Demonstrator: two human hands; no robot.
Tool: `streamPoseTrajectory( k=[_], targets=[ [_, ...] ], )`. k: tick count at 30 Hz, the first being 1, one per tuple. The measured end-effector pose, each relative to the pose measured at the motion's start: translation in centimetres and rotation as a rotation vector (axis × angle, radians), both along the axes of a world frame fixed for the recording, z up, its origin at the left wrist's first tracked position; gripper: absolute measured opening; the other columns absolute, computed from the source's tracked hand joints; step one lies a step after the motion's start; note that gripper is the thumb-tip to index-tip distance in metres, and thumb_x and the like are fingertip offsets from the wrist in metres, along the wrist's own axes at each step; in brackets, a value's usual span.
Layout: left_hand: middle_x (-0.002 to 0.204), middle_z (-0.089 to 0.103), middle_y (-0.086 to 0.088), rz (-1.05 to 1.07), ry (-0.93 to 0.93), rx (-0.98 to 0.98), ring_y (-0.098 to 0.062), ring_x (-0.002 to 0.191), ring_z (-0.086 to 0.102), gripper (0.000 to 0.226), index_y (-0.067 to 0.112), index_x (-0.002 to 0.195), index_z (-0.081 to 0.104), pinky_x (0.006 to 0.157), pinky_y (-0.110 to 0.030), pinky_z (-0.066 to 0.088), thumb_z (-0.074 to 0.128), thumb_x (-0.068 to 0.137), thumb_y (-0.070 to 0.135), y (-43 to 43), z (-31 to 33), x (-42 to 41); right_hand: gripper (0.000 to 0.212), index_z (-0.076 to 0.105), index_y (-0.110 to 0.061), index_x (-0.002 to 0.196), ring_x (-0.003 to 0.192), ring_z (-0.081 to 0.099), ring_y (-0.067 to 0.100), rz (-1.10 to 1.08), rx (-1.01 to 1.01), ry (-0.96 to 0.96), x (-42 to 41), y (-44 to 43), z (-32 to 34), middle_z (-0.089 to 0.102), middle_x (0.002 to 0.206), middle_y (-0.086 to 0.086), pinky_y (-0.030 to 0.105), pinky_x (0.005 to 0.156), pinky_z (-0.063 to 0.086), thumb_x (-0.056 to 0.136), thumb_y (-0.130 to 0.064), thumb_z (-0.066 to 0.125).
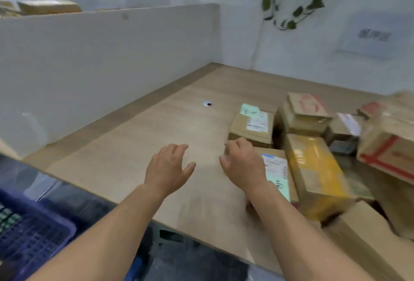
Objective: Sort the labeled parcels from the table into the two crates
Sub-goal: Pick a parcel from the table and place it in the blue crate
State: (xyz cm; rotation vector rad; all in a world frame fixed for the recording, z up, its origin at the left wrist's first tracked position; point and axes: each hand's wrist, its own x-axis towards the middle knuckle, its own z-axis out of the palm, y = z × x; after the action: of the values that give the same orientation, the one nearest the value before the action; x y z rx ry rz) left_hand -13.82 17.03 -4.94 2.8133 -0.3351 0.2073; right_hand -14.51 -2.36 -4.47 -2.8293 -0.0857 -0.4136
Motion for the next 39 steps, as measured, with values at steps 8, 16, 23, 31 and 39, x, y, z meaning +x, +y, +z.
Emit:
streamPoseTrajectory(
  k=[8, 16, 23, 31, 39],
  targets=[
    [0.137, 0.047, 0.001, -0.117, 0.036, 0.018, -0.019, 0.128, 0.041, 0.06, 0.021, 0.145, 0.035, 0.1, -0.032, 0.034, 0.047, 0.093, 0.05, -7.9, -0.4, 1.5, 0.029, 0.068, -0.002, 0.091, 0.071, 0.062, 0.035, -0.123, 0.034, 0.041, -1.1, -8.4, -1.0, 0.061, 0.083, 0.015, 0.035, 0.049, 0.052, 0.067, -0.015, 0.079],
    [0.143, 0.041, 0.0, -0.179, 0.101, 0.031, -0.019, 0.13, 0.038, 0.064, 0.021, 0.149, 0.026, 0.103, -0.032, 0.034, 0.043, 0.095, 0.051, -11.9, -0.5, 5.0, 0.044, 0.045, -0.012, 0.137, 0.12, 0.046, 0.02, -0.24, 0.064, 0.128, -0.1, -11.9, -0.9, 0.049, 0.13, 0.006, 0.029, 0.092, 0.045, 0.098, -0.033, 0.047],
    [0.149, 0.035, -0.002, -0.231, 0.203, -0.021, -0.021, 0.136, 0.032, 0.064, 0.02, 0.15, 0.021, 0.104, -0.035, 0.034, 0.042, 0.096, 0.048, -13.7, -0.6, 10.4, 0.05, 0.034, -0.013, 0.145, 0.131, 0.04, 0.022, -0.28, 0.155, 0.313, 3.9, -12.2, -1.0, 0.04, 0.143, 0.005, 0.033, 0.103, 0.037, 0.1, -0.033, 0.044],
    [0.155, 0.027, -0.002, -0.223, 0.346, -0.085, -0.021, 0.14, 0.026, 0.067, 0.016, 0.151, 0.016, 0.108, -0.035, 0.029, 0.041, 0.097, 0.048, -13.5, -2.1, 17.1, 0.041, 0.038, -0.01, 0.136, 0.112, 0.051, 0.026, -0.384, 0.198, 0.391, 11.6, -12.6, -2.2, 0.05, 0.128, 0.009, 0.035, 0.086, 0.041, 0.1, -0.029, 0.04],
    [0.153, 0.032, -0.005, -0.203, 0.501, -0.154, -0.022, 0.14, 0.03, 0.066, 0.014, 0.15, 0.021, 0.109, -0.036, 0.03, 0.04, 0.097, 0.048, -12.7, -4.8, 22.6, 0.038, 0.039, -0.007, 0.131, 0.115, 0.052, 0.034, -0.493, 0.264, 0.582, 17.0, -12.5, -3.6, 0.05, 0.133, 0.014, 0.04, 0.089, 0.044, 0.1, -0.029, 0.037]
  ],
)
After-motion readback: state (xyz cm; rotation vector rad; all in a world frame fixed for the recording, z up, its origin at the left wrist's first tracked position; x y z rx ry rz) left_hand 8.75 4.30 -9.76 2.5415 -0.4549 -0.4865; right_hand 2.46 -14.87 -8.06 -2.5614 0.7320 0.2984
